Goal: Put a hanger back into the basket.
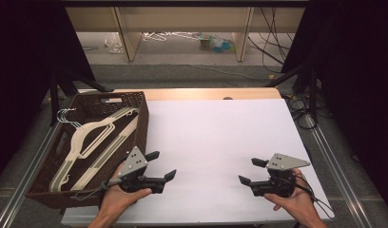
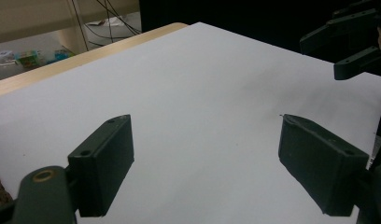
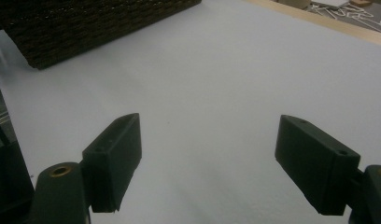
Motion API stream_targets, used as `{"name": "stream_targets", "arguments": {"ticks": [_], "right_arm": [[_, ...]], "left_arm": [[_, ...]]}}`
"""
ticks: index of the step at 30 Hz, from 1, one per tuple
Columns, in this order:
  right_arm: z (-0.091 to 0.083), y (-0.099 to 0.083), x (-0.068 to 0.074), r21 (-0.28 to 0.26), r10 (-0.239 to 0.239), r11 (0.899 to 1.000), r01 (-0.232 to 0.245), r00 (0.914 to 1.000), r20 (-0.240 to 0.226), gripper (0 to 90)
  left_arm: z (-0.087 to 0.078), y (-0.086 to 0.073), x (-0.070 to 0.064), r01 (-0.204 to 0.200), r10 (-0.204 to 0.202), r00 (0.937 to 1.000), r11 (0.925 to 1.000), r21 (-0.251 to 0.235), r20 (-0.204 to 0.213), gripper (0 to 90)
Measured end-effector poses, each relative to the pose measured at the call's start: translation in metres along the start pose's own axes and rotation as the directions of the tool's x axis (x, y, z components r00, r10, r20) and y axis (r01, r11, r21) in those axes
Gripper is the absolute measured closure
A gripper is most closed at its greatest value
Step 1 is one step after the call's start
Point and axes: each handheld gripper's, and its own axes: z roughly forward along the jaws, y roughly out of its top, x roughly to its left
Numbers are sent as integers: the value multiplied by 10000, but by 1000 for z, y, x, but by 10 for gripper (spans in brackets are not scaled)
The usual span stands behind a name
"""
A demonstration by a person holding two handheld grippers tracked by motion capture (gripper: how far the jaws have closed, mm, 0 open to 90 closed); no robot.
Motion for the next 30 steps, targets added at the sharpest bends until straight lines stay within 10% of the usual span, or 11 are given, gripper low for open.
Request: {"name": "stream_targets", "arguments": {"ticks": [30], "right_arm": [[-5, -17, 24, -140, -21, 9999, 17, 9995, -309, 229]], "left_arm": [[-1, -20, -9, -333, 329, 9993, 9992, 229, 164, 178]]}}
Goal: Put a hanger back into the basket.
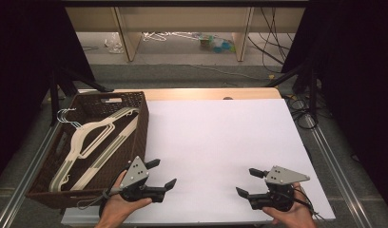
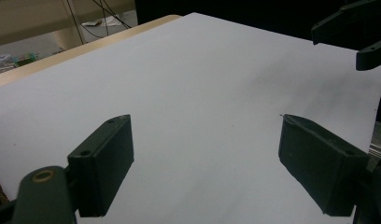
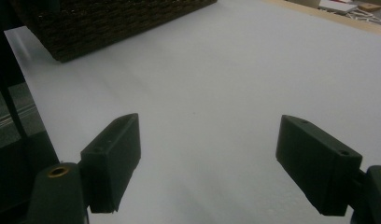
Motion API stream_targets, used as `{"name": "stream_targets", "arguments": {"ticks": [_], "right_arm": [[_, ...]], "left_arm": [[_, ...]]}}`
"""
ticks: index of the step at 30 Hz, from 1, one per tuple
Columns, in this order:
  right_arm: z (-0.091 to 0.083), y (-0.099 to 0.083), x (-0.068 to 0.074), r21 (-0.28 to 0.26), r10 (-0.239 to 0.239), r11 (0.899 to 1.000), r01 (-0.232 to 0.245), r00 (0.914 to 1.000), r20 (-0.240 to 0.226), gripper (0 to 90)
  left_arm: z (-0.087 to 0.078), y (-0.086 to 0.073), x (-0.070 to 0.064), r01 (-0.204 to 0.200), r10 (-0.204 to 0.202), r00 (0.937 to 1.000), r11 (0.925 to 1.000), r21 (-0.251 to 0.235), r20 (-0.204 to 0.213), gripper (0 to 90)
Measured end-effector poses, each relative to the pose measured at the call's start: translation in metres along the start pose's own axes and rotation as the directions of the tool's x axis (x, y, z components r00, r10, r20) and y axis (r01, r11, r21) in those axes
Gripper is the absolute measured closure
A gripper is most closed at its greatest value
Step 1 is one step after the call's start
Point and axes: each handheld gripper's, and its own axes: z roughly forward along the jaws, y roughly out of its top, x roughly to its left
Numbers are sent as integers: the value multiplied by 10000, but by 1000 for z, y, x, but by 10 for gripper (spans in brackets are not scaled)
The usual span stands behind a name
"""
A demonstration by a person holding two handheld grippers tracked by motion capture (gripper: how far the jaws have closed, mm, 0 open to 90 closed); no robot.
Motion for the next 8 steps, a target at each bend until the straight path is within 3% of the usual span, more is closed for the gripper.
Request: {"name": "stream_targets", "arguments": {"ticks": [8], "right_arm": [[1, -1, -1, 32, -60, 10000, 60, 10000, 67, 229]], "left_arm": [[1, -1, 0, 11, -11, 10000, 10000, 77, 38, 179]]}}
